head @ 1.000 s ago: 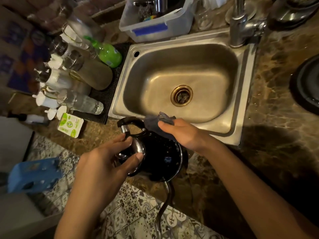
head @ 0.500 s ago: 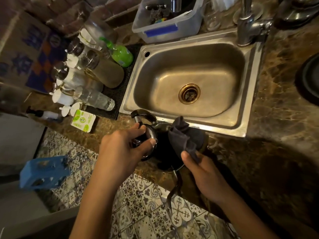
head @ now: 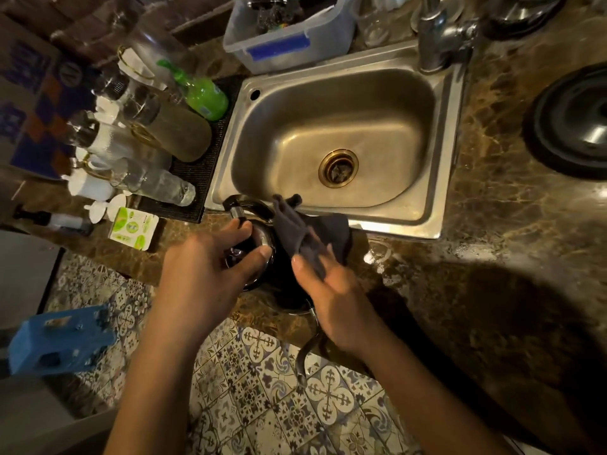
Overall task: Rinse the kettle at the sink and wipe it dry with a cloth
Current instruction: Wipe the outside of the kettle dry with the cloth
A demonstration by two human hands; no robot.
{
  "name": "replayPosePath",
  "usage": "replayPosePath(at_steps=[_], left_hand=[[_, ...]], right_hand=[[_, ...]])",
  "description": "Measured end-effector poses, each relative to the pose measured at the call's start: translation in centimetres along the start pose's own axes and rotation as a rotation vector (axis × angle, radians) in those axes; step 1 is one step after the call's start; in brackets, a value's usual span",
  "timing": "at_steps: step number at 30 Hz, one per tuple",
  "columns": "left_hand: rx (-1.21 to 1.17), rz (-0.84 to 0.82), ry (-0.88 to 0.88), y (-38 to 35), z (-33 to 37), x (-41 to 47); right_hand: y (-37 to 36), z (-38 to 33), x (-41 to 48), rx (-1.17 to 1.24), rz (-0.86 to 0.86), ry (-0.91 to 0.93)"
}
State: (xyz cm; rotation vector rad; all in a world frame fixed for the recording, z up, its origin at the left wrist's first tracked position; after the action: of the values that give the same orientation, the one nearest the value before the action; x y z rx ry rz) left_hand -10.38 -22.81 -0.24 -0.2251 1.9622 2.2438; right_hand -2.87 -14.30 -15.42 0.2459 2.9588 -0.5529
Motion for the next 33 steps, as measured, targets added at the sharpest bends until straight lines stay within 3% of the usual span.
replayPosePath(at_steps=[4,9,14,16,20,24,27,33], left_hand=[[0.016,0.025,-0.044,-0.1,-0.1,-0.2],[0.017,0.030,-0.051,-0.2,-0.2,-0.3],[0.018,0.013,-0.090,-0.1,-0.3,-0.3],[0.020,-0.007,-0.103,0.1,-0.3,-0.1],[0.081,-0.089,-0.159,0.3,-0.6,0.1],[0.086,-0.102,-0.164,0.3,-0.6,0.1],[0.069,-0.110,-0.147,0.2,-0.5,0.2],[0.076,-0.116,-0.142,0.3,-0.4,0.1]], right_hand=[[-0.7,1.8,-4.5,0.034,0.019,0.078],[-1.5,4.1,-6.2,0.178,0.307,-0.152],[-1.2,1.1,-1.8,0.072,0.459,-0.205],[0.7,-0.2,1.0,-0.068,0.402,-0.239],[3.2,-1.2,7.1,-0.126,0.128,-0.305],[2.3,-2.8,8.4,-0.310,-0.089,-0.195],[1.6,-3.8,5.2,-0.329,-0.116,-0.109],[0.1,-0.5,-4.3,-0.085,0.033,-0.076]])
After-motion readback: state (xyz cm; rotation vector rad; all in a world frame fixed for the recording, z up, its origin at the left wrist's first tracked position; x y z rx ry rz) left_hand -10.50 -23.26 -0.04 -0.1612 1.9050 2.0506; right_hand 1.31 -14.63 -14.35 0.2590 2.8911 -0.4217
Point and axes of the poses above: each hand's wrist, its own x-axis towards the middle knuckle, its own y-axis out of the back of the hand, z = x × y, the point moved 5 cm from there along x, towards the middle knuckle, and after that the axes turned 10 degrees about y, right-handed, at the moved point
